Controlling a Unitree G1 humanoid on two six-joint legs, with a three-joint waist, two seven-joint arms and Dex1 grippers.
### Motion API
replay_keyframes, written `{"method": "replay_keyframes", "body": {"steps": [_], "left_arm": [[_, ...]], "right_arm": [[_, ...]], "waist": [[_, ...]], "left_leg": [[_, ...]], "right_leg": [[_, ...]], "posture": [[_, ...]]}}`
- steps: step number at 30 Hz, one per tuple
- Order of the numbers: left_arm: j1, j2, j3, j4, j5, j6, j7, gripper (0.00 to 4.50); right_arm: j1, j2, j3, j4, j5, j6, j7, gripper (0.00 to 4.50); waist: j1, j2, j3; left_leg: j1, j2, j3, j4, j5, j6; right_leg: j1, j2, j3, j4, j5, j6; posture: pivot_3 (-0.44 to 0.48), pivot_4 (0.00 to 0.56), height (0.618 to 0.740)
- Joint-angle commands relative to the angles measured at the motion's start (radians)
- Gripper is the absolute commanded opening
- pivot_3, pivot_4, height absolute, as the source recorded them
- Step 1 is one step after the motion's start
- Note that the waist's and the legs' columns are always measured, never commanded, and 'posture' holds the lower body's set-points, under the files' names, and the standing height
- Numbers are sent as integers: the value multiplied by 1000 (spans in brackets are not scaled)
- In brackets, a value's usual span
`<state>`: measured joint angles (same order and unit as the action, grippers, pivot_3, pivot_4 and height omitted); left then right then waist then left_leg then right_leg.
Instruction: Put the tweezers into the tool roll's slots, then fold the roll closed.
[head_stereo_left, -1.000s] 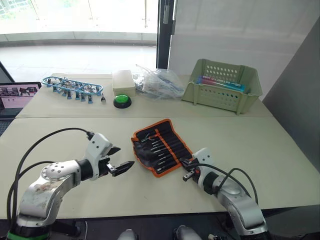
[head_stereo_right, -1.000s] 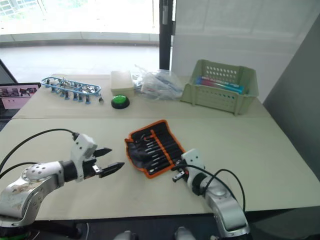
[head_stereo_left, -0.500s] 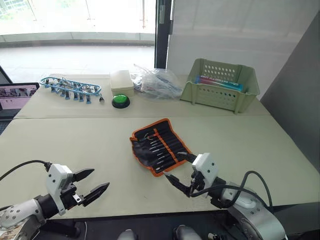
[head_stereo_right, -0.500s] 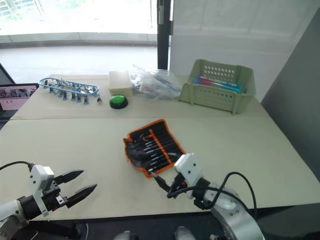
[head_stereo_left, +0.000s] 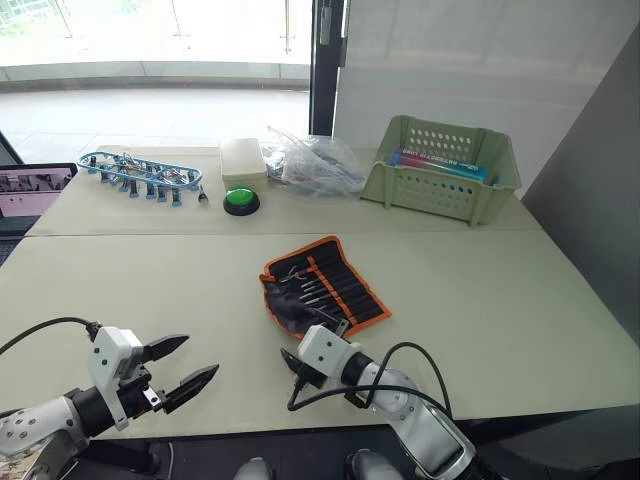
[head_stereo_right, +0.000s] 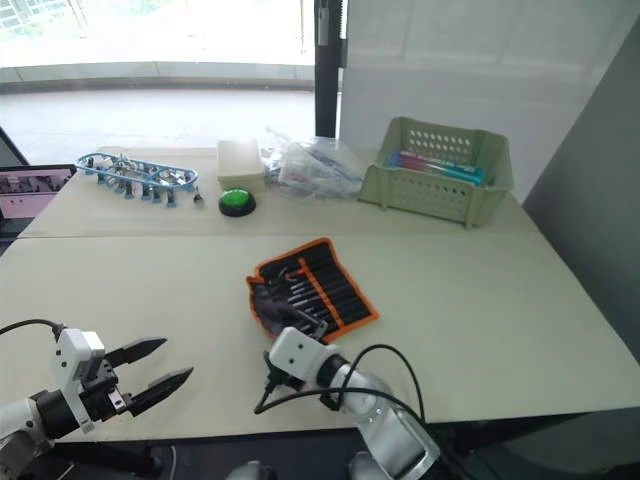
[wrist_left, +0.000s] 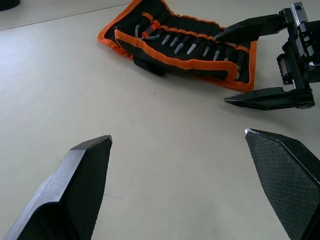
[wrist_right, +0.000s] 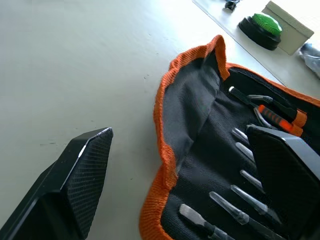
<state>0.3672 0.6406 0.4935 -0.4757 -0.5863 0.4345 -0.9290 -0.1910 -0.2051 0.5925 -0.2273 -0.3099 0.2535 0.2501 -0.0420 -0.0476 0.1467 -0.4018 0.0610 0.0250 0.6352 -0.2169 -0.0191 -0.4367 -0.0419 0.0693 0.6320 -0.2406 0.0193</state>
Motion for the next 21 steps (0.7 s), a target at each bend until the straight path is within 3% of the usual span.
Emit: {"method": "replay_keyframes", "body": {"steps": [1, 12, 13, 17, 21], "left_arm": [[-11, 18, 8, -40, -22, -11, 6, 4500], [-24, 20, -16, -16, -6, -34, 5, 4500], [-22, 21, -20, -15, -1, -39, 4, 4500], [-25, 21, -25, -7, -3, -42, 6, 4500], [-46, 41, -50, 22, 9, -45, -11, 4500]], "right_arm": [[-10, 21, 0, 0, -29, -47, -12, 3956], [14, 40, -6, 14, -17, -58, 35, 217], [15, 43, -11, 13, -10, -57, 39, 42], [17, 43, -38, 7, 21, -53, 66, 42], [32, -23, -76, -55, 126, -124, 193, 42]], "waist": [[-1, 0, 0], [-1, 0, 0], [-1, 0, 0], [-1, 0, 0], [1, 0, 0]], "left_leg": [[0, 0, 0, 0, 0, 0], [1, 1, 0, 0, 0, 0], [1, 1, 0, 0, 0, 0], [2, 1, 0, 1, 0, 0], [2, 1, 0, 4, 0, 0]], "right_leg": [[0, 0, 0, 0, 0, 0], [1, 1, 0, 2, 0, 0], [0, 1, 0, 2, 0, 0], [0, 2, 0, 3, 0, 0], [0, 2, 0, 8, 0, -1]], "posture": [[0, 150, 740], [0, 150, 740], [0, 150, 740], [0, 150, 740], [0, 150, 740]]}}
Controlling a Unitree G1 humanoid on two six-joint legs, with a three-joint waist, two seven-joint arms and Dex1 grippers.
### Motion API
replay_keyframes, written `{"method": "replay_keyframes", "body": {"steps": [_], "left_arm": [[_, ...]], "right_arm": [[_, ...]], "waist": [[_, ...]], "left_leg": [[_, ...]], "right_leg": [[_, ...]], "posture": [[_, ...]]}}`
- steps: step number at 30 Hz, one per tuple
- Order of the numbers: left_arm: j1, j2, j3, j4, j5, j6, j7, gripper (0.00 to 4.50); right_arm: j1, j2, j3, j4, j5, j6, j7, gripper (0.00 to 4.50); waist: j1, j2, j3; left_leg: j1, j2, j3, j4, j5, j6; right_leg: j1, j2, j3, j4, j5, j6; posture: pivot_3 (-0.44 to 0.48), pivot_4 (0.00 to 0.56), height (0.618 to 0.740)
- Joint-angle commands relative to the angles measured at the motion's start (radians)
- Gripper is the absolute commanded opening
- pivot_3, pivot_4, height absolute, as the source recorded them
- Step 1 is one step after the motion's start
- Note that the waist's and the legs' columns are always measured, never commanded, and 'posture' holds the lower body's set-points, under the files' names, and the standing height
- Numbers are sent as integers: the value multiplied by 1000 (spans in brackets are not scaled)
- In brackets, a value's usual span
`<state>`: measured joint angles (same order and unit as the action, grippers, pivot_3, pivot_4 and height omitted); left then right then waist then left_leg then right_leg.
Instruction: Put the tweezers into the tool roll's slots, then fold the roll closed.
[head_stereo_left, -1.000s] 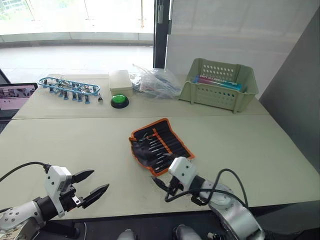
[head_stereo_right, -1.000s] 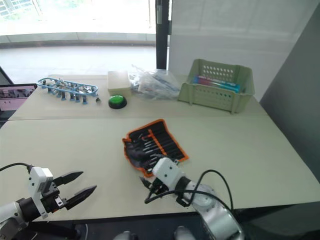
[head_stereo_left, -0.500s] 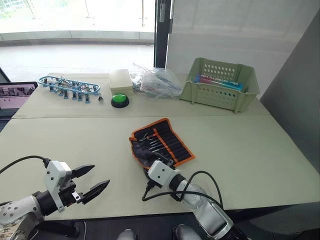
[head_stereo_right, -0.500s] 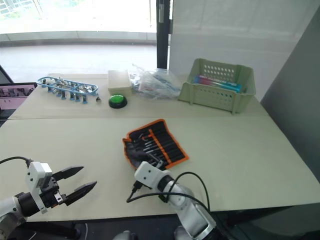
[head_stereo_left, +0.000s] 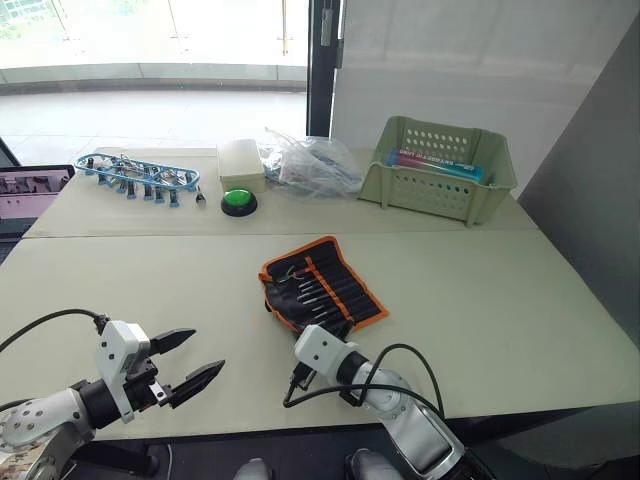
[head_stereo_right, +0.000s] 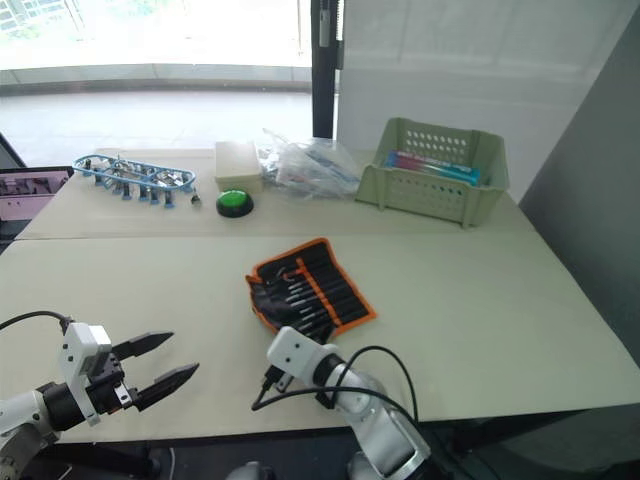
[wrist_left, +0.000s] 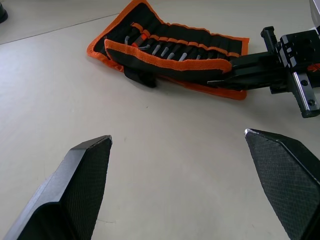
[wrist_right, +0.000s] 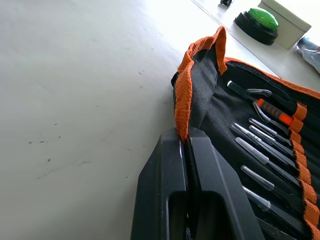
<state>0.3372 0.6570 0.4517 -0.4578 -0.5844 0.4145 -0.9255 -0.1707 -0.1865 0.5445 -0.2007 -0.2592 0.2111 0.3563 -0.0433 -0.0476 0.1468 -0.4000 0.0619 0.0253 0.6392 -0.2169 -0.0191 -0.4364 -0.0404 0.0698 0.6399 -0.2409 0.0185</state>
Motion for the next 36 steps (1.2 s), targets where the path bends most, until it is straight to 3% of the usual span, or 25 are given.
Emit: {"method": "replay_keyframes", "body": {"steps": [1, 7, 12, 21, 26, 36], "left_arm": [[-25, 35, -21, 17, 16, -29, -26, 4500], [-171, 113, -138, 202, 120, -174, -150, 4500], [-430, 149, -304, 452, 217, -361, -322, 4500], [-859, 47, -538, 896, 347, -650, -577, 4500], [-997, -9, -589, 1084, 382, -732, -658, 4500], [-1035, -13, -653, 1159, 343, -792, -689, 1370]], "right_arm": [[18, -71, -29, -96, 97, -108, 126, 42], [33, -271, -74, -141, 229, -235, 363, 42], [5, -369, -117, -107, 286, -325, 486, 42], [-31, -377, -153, -59, 269, -369, 508, 42], [-20, -365, -157, -70, 250, -351, 489, 42], [-3, -362, -172, -91, 234, -319, 460, 0]], "waist": [[3, 0, 0], [5, 1, 0], [6, 0, 0], [22, 0, 1], [25, 0, 1], [29, 0, 1]], "left_leg": [[0, 0, 0, 0, 0, 0], [2, 0, 0, 4, 0, 0], [5, 1, 0, 4, 0, 0], [8, 2, 0, 5, 0, 0], [8, 3, 0, 6, 0, 0], [8, 5, -1, 7, 0, 0]], "right_leg": [[0, 0, 0, 0, 0, 0], [1, 1, 0, 2, -5, 4], [5, 3, 0, 4, -7, -1], [11, 6, 2, 2, -4, 4], [11, 9, 3, 3, -4, 5], [11, 11, 4, 4, -4, 5]], "posture": [[0, 150, 740], [0, 150, 740], [0, 150, 740], [0, 150, 740], [0, 150, 740], [0, 150, 740]]}}
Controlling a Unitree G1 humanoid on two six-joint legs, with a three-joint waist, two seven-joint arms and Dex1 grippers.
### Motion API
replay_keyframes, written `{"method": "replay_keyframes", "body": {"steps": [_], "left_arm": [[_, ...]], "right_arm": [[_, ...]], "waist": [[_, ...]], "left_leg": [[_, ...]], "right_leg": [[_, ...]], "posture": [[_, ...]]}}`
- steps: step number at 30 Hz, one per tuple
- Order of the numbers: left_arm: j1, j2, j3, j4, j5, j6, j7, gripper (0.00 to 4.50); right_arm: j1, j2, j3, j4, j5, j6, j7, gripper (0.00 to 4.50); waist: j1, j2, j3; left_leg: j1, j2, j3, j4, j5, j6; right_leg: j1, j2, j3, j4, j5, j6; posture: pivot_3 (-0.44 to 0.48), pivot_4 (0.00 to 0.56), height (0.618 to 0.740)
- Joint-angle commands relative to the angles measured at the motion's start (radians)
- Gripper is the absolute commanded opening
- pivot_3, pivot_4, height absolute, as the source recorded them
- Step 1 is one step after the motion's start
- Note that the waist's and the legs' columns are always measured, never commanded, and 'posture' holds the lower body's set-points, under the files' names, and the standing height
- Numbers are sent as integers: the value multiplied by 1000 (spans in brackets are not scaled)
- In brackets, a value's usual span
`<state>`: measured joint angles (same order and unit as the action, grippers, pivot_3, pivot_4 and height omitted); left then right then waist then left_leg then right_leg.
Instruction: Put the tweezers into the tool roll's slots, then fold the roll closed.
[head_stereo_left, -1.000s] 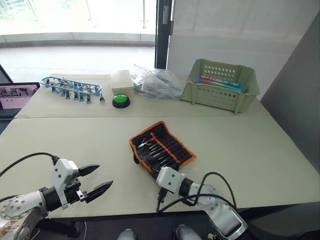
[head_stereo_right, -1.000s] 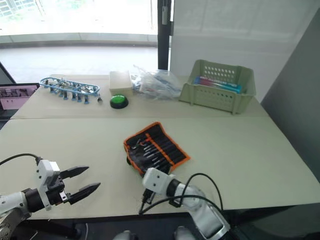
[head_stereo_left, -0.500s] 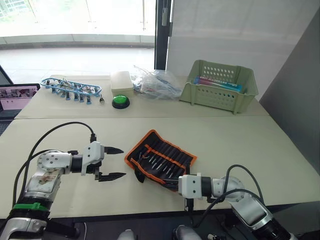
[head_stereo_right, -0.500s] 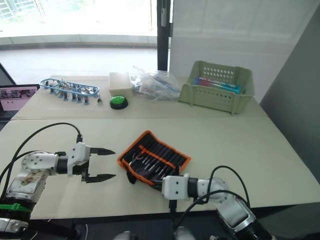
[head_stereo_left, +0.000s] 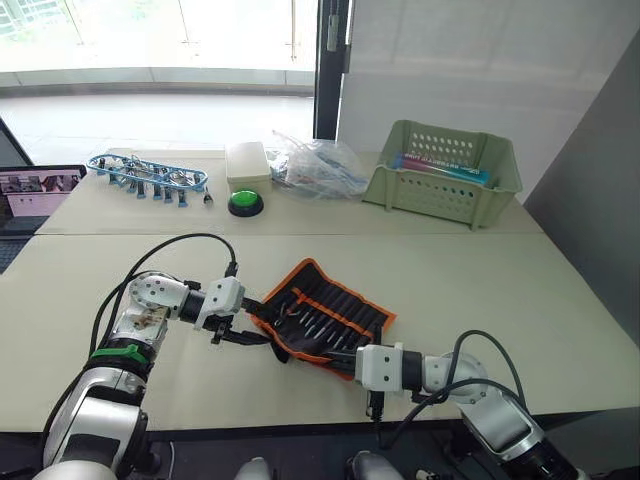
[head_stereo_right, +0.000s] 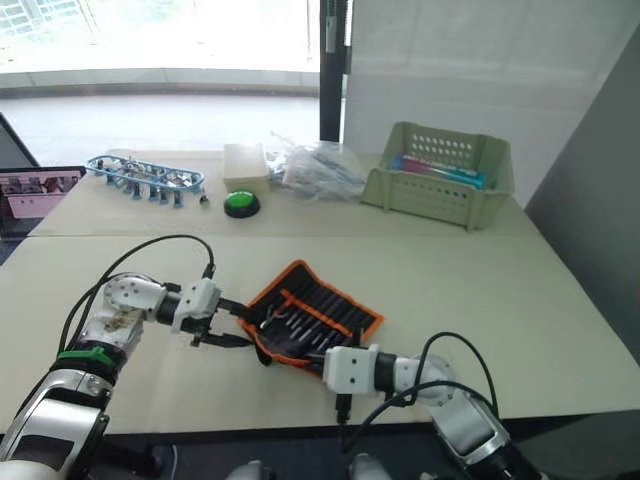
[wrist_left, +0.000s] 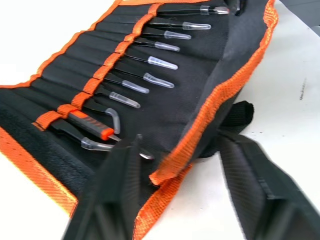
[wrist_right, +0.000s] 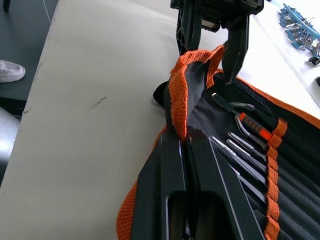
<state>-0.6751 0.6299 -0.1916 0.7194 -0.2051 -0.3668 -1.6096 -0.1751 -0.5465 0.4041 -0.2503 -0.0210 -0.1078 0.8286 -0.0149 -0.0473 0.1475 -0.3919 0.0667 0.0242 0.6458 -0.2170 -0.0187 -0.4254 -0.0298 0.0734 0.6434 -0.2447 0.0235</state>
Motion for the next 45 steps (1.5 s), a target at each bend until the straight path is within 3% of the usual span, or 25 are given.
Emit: {"method": "replay_keyframes", "body": {"steps": [1, 4, 12, 17, 22, 34, 42, 45], "left_arm": [[-19, 19, -13, -21, -40, -13, -5, 1027], [-7, 29, -19, -32, -53, -13, -5, 31], [97, 88, 34, -200, -78, 108, 11, 31], [275, 154, 91, -514, -150, 326, 97, 31], [408, 178, 153, -772, -216, 595, 275, 31], [284, 180, 132, -579, -127, 694, 353, 31], [272, 166, 109, -558, -102, 673, 350, 31], [271, 157, 108, -548, -93, 664, 352, 0]], "right_arm": [[1, -2, -32, -42, -5, 1, -14, 0], [-4, 2, -33, -36, -8, 6, -18, 0], [-56, 30, -54, 53, -39, 16, -61, 0], [-146, 68, -64, 148, -69, 14, -94, 0], [-208, 95, -60, 212, -65, -8, -82, 0], [-203, 95, -38, 226, -17, 75, 23, 0], [-193, 118, -46, 217, -28, 182, -12, 0], [-184, 143, -72, 182, 10, 216, -29, 878]], "waist": [[0, 0, 0], [0, 0, 0], [-5, 0, 0], [-13, 1, 0], [-16, 1, 1], [-5, 1, 1], [-3, 1, 1], [-3, 1, 1]], "left_leg": [[0, 0, 0, 0, 0, 0], [0, 0, 0, 0, 0, 0], [1, 1, 0, 0, 0, 0], [1, 3, 0, 0, 0, 0], [2, 3, 0, 0, 0, 0], [2, 3, 0, 0, 0, 0], [2, 3, 0, 0, 0, 0], [2, 3, 0, 0, 0, 0]], "right_leg": [[0, 0, 0, 0, 0, 0], [0, 0, 0, 0, 0, 0], [0, 1, 0, 2, 0, 0], [0, 2, 1, 3, 0, 0], [-1, 2, 1, 4, -1, -1], [-1, 3, 1, 3, -1, -1], [-1, 3, 1, 3, -1, -2], [-1, 3, 1, 3, -1, -2]], "posture": [[0, 150, 740], [0, 150, 740], [0, 150, 740], [0, 150, 740], [0, 150, 740], [0, 150, 740], [0, 150, 740], [0, 150, 740]]}}
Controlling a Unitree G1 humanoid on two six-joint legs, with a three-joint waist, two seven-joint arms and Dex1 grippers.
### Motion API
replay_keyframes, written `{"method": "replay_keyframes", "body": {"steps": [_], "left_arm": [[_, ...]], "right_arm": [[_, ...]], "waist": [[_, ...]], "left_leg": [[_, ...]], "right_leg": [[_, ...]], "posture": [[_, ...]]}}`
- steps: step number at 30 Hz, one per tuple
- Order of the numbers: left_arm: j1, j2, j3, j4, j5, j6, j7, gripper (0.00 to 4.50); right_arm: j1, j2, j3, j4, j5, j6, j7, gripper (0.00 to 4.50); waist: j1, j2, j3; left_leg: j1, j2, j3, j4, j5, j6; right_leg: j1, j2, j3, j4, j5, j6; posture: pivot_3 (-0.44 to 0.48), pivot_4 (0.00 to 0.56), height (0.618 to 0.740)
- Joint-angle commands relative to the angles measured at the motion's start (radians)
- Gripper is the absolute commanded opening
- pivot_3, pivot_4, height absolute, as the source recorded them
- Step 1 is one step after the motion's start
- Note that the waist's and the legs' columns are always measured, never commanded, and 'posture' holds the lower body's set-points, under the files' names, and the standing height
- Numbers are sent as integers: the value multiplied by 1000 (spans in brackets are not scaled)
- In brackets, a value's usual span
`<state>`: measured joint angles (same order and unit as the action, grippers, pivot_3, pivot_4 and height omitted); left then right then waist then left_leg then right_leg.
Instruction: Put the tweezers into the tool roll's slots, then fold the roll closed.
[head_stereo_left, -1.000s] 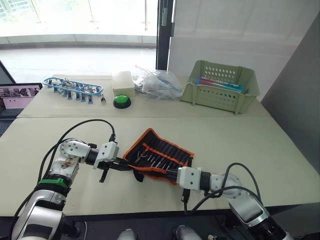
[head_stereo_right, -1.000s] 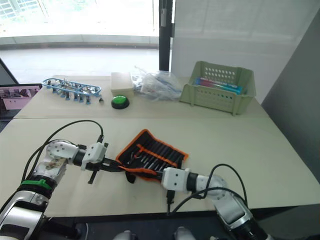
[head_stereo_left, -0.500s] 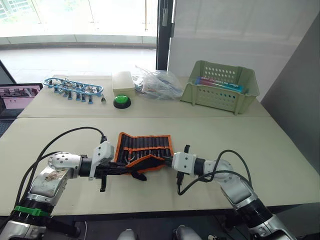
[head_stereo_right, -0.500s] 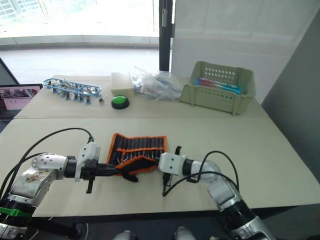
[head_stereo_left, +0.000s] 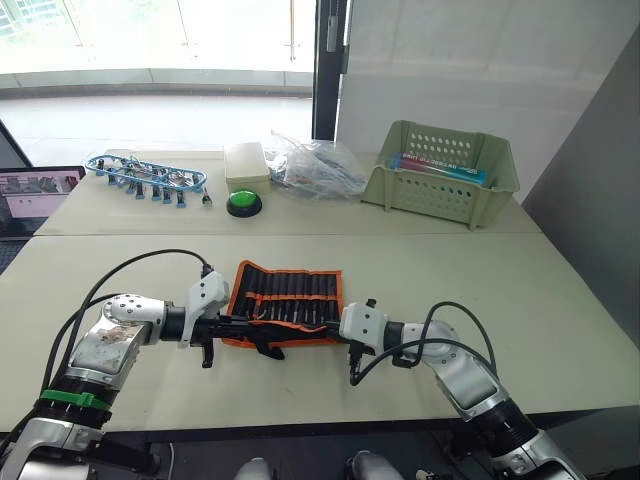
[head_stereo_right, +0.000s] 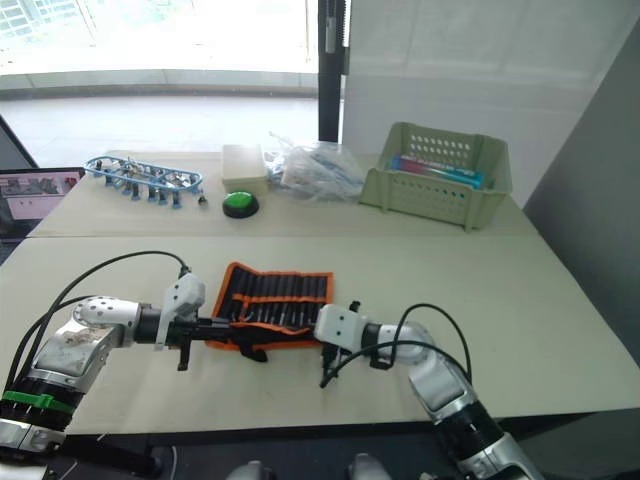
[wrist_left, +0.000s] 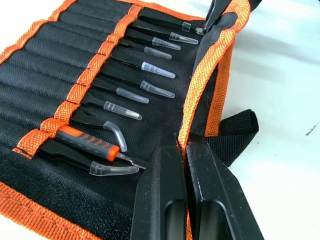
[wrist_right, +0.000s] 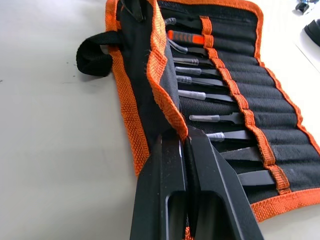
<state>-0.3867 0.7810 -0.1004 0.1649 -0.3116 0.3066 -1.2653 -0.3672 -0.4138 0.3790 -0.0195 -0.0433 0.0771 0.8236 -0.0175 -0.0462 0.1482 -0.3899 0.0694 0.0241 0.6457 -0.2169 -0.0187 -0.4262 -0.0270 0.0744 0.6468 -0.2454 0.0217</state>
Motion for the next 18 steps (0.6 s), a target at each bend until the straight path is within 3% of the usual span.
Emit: {"method": "replay_keyframes", "body": {"steps": [1, 4, 10, 14, 18], "left_arm": [[-18, 5, 17, 9, 14, -11, 9, 0], [-28, -1, 19, 14, 9, 25, 21, 0], [-37, 3, -13, 4, 33, 84, 28, 0], [-43, 5, -27, -6, 40, 100, 18, 0], [-39, 7, -24, -14, 39, 102, 15, 0]], "right_arm": [[10, 16, -53, -58, 40, 38, -29, 1247], [23, 24, -80, -121, 109, 49, -1, 2250], [54, 7, -87, -234, 177, -1, 48, 2250], [37, 20, -13, -270, 126, -62, 66, 2250], [-9, 56, 61, -157, -5, -108, 4, 1064]], "waist": [[-1, 0, 0], [-2, 0, 0], [-1, 0, 0], [-4, 0, 0], [-3, 0, 0]], "left_leg": [[0, 0, 0, 0, 0, 0], [0, 0, 0, 0, 0, 0], [0, 0, 0, 0, 0, 0], [0, 0, 0, 0, 0, 0], [0, 0, 0, 0, 0, 0]], "right_leg": [[0, 0, 0, 0, 0, 0], [0, 0, 0, 0, 0, 0], [0, 0, 0, 0, 0, 0], [0, 0, 0, 0, 0, 0], [0, 0, 0, 0, 0, 0]], "posture": [[0, 150, 740], [0, 150, 740], [0, 150, 740], [0, 150, 740], [0, 150, 740]]}}
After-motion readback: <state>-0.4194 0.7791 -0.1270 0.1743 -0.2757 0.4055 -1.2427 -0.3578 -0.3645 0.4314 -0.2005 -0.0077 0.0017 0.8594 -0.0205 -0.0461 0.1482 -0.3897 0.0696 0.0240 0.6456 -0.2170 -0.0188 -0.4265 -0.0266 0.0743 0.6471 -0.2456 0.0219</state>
